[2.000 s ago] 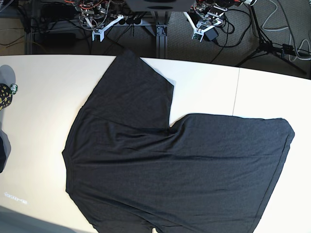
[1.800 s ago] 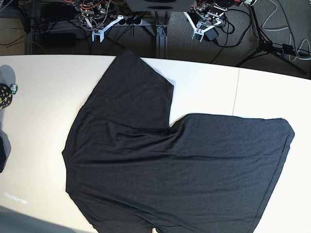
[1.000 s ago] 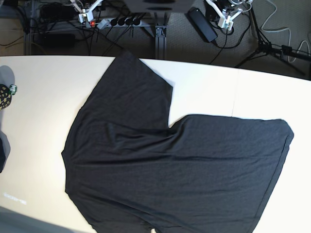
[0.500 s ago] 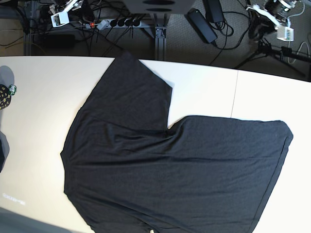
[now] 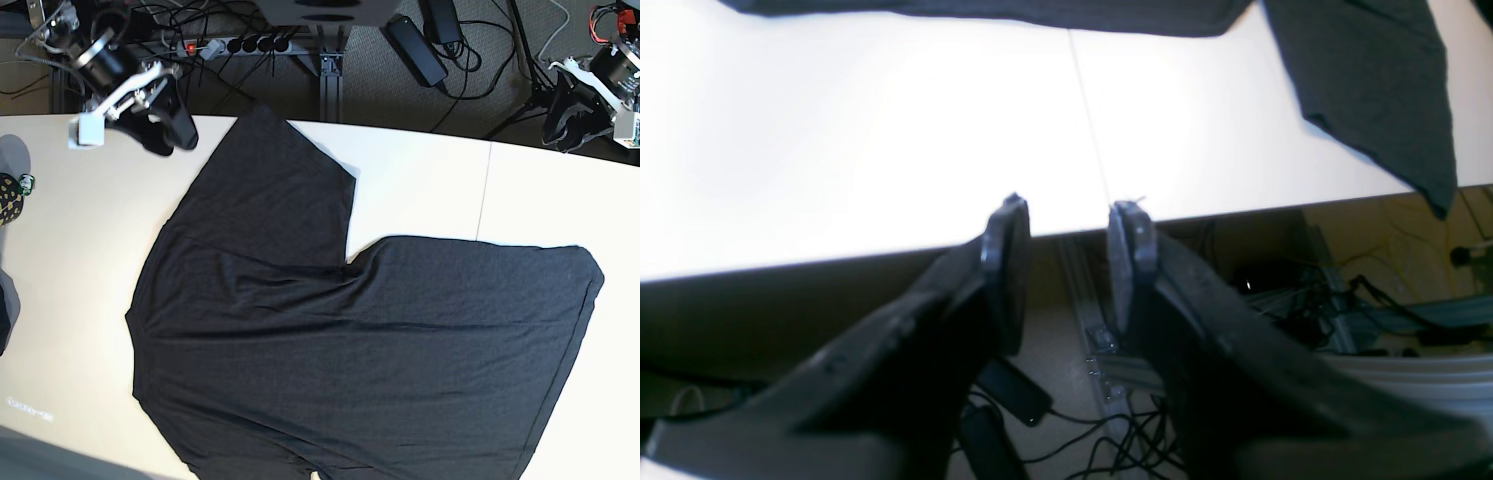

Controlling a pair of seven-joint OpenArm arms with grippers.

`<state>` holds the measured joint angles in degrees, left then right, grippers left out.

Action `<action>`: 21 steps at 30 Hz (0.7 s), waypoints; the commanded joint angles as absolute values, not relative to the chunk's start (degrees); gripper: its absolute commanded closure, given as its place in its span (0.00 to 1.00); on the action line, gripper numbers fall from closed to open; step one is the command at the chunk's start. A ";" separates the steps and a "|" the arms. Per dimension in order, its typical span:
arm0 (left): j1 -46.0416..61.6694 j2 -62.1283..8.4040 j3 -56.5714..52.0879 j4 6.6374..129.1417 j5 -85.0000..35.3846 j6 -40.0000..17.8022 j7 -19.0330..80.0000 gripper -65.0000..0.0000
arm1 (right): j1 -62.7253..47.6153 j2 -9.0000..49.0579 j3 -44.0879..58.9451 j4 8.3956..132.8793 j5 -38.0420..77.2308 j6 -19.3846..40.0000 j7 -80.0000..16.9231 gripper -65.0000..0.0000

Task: Fold the T-shirt properly
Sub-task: 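Lower the left gripper onto the shirt's sleeve corner and grasp it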

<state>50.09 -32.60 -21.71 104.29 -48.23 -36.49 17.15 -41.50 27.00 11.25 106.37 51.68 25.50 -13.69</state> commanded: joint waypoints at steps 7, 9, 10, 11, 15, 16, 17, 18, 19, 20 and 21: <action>48.18 -34.65 -22.22 105.08 -50.28 -33.15 18.31 0.65 | -36.53 27.40 11.51 103.33 53.87 24.49 -14.22 0.56; 46.33 -34.98 -22.22 105.08 -51.86 -32.99 21.43 0.65 | -35.86 27.29 11.51 100.82 54.63 23.03 -14.83 0.56; 45.39 -35.16 -22.22 105.03 -53.08 -32.99 22.57 0.65 | -35.68 27.14 11.51 99.57 55.13 22.31 -15.46 0.56; 44.51 -35.40 -22.22 105.03 -54.08 -33.01 23.20 0.65 | -35.59 26.81 11.51 98.52 56.03 21.89 -15.92 0.56; 40.73 -36.62 -22.22 104.27 -56.86 -32.95 24.80 0.65 | -35.62 25.32 11.49 97.32 56.58 20.95 -17.45 0.56; 39.68 -37.08 -22.20 103.46 -57.69 -32.95 25.45 0.65 | -35.59 25.04 11.49 97.32 56.60 20.60 -18.00 0.56; 38.61 -37.52 -22.20 102.26 -58.89 -32.69 26.15 0.65 | -35.59 24.84 11.49 97.32 56.60 19.97 -18.22 0.56; 37.50 -37.98 -22.20 100.64 -60.07 -32.36 26.57 0.65 | -35.59 24.67 11.49 97.32 56.58 18.96 -18.33 0.56; 36.27 -38.35 -22.20 98.74 -60.86 -32.25 26.68 0.65 | -35.59 24.58 11.49 97.27 56.60 18.06 -18.50 0.56; 34.89 -38.79 -22.20 96.71 -61.65 -32.21 26.83 0.65 | -35.62 24.56 11.49 97.27 56.58 17.76 -18.50 0.56; 33.36 -39.11 -22.20 94.54 -62.67 -32.27 27.14 0.65 | -35.59 24.58 11.49 97.27 56.49 17.76 -18.48 0.56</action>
<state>33.47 -37.91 -21.61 93.67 -61.87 -32.08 28.21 -35.53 23.99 11.11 96.51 55.75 19.42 -19.38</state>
